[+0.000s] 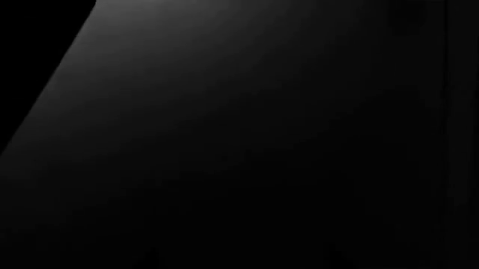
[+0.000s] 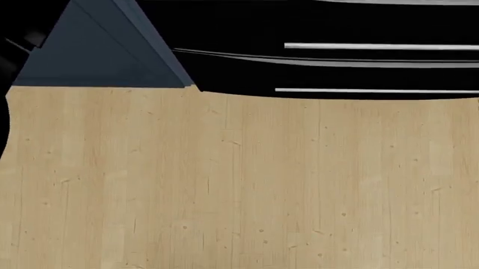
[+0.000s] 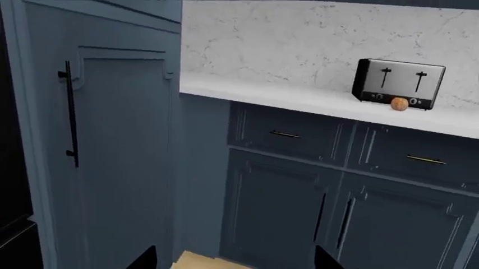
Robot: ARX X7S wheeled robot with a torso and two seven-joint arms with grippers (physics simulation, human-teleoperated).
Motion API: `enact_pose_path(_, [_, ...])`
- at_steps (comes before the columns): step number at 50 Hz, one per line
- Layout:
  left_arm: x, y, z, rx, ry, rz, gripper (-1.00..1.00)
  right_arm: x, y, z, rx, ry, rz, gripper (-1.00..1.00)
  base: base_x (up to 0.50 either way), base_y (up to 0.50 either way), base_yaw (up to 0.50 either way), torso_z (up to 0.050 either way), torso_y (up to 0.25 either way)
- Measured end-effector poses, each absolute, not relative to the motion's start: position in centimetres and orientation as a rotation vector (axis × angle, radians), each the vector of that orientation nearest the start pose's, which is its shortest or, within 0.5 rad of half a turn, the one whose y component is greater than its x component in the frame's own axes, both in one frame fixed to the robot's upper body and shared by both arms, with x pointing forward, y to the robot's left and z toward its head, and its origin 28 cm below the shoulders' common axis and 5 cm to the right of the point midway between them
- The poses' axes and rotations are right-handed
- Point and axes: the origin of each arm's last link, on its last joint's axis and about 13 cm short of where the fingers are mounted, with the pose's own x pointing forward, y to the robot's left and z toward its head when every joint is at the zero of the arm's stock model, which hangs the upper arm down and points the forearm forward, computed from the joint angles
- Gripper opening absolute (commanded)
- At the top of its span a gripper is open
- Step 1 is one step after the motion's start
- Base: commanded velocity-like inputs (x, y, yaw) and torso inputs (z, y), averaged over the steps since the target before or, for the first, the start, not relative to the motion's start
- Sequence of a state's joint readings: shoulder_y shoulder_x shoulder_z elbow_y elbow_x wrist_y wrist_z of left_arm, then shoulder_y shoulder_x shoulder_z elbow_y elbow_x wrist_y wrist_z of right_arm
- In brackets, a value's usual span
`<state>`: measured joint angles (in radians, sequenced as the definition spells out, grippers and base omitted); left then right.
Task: Close the fridge doors
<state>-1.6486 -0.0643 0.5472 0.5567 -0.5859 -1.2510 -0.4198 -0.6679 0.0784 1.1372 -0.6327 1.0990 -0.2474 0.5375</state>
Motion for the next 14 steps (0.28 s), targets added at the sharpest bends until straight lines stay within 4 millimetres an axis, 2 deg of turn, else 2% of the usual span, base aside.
enact_pose_path(14, [20.92,10.42,41.81,0.493,-0.798,-0.331,1.0,0.04,-26.88,14.93,0.394,-0.636,-1.26,1.0,0.02,-0.01,-0.01,0.001,0.001])
